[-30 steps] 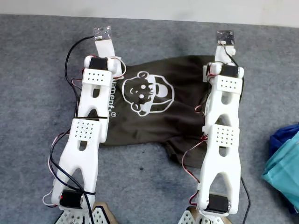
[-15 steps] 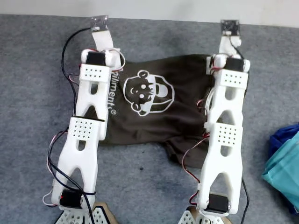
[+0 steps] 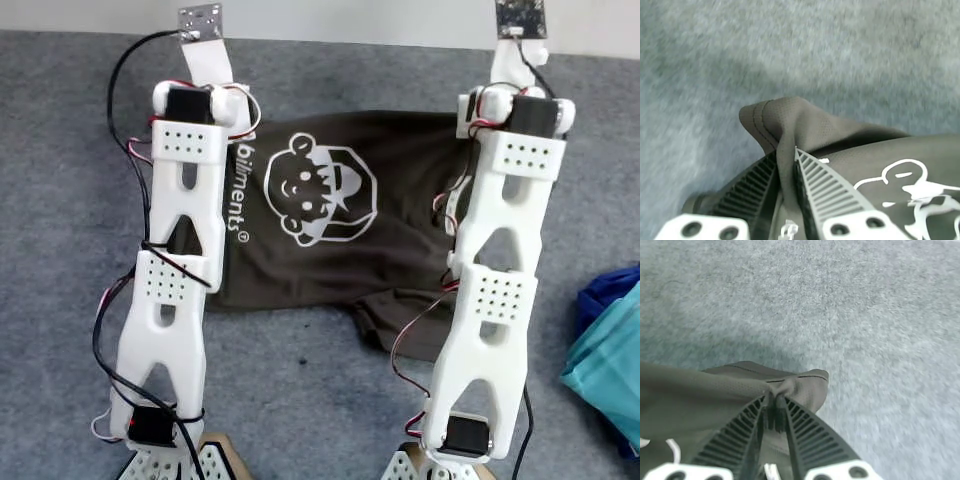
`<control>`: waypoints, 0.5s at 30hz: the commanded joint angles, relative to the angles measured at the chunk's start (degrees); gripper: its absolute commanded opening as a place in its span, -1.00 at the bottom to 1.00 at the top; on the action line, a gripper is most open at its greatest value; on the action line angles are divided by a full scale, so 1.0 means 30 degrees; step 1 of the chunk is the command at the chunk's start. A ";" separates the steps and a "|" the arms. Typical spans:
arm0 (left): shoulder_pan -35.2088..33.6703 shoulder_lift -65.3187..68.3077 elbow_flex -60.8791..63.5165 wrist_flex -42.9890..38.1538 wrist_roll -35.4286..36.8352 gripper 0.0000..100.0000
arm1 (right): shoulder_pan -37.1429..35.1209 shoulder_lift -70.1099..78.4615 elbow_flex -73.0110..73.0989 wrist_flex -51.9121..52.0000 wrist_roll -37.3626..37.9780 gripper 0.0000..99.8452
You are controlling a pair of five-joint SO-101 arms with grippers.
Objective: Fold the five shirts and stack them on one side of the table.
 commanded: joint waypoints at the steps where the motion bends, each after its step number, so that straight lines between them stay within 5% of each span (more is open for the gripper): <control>1: -0.0308 -0.1773 -0.0542 0.0879 -0.0029 -0.99 | 0.0308 -0.2652 -0.2300 0.1011 0.0088 -0.99; 8: 0.0249 -0.2359 0.2300 0.0996 -0.0029 -0.99 | 0.1128 -0.3179 -0.2271 0.1040 0.0264 -0.99; 15: 0.1304 -0.8747 1.1824 0.0908 -0.0029 -0.99 | 0.1128 -0.5143 0.2769 0.1040 0.0176 -0.99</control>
